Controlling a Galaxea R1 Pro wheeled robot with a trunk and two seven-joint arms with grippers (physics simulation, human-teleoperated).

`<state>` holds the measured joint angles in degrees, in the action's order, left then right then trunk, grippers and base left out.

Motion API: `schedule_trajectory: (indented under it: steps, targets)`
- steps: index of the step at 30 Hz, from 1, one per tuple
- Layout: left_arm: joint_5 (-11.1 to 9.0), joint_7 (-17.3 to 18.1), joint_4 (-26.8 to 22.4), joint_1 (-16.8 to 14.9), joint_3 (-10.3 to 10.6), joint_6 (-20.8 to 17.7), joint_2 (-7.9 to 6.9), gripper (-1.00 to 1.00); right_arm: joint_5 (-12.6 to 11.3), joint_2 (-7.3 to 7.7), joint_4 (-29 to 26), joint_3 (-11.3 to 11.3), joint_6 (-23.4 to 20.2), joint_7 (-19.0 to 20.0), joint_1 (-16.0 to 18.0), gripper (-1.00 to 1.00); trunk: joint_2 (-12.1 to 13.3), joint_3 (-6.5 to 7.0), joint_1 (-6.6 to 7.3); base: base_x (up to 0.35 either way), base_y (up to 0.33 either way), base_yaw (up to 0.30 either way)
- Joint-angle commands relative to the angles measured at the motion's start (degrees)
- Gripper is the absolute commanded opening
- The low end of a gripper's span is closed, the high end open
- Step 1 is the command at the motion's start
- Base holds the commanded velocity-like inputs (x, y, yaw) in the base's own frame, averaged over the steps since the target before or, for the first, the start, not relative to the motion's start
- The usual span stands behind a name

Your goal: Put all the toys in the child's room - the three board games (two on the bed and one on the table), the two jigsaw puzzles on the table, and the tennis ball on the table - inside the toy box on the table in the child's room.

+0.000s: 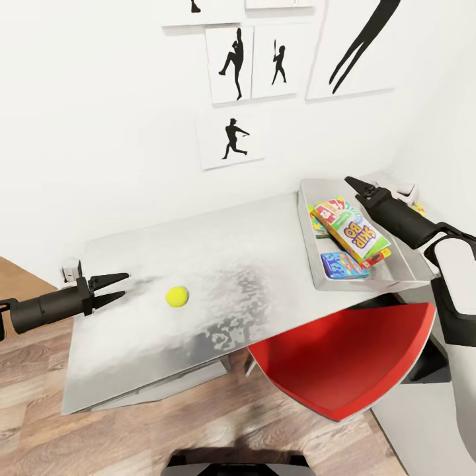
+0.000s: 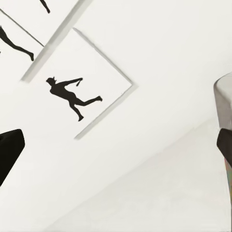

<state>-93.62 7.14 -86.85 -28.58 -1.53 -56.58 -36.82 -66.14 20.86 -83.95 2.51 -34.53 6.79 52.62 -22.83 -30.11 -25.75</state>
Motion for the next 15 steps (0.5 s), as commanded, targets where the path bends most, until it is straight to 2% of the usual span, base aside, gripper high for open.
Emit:
schedule_trajectory:
  steps: [1,6,9,10,12,13,15]
  targets:
    - [0.56,0.54,0.03,-0.07,-0.01,-0.19,0.00,1.00,-0.01,0.01,0.00,0.09,-0.32,0.16,0.03,1.00,-0.09,-0.04,-0.03,0.000,0.000,0.204]
    - [0.59,0.56,0.07,-0.07,-0.09,-0.19,0.00,1.00,-0.03,-0.13,0.00,-0.78,-0.35,0.10,0.03,1.00,-0.09,0.14,-0.03,0.000,0.000,0.235]
    - [0.61,0.57,0.09,-0.07,-0.11,-0.19,0.00,1.00,-0.04,-0.21,0.05,-3.82,-0.36,0.07,0.03,1.00,-0.09,0.24,-0.03,0.000,0.000,0.259]
    - [0.61,0.57,0.09,-0.07,-0.11,-0.19,0.00,1.00,-0.04,-0.21,0.05,-3.82,-0.36,0.07,0.03,1.00,-0.09,0.27,-0.03,0.000,0.000,0.264]
    - [0.60,0.55,0.09,-0.07,-0.12,-0.19,0.00,1.00,-0.02,-0.26,0.07,-6.73,-0.34,0.02,0.03,1.00,-0.09,0.32,-0.03,0.000,0.000,0.270]
    - [0.60,0.55,0.09,-0.07,-0.12,-0.19,0.00,1.00,-0.02,-0.26,0.07,-6.73,-0.34,0.02,0.03,1.00,-0.09,0.35,-0.03,0.000,0.000,0.271]
    - [0.61,0.56,0.10,-0.07,-0.13,-0.19,0.00,1.00,0.00,-0.30,0.08,-9.10,-0.32,-0.03,0.03,1.00,-0.09,0.39,-0.03,0.000,0.000,0.276]
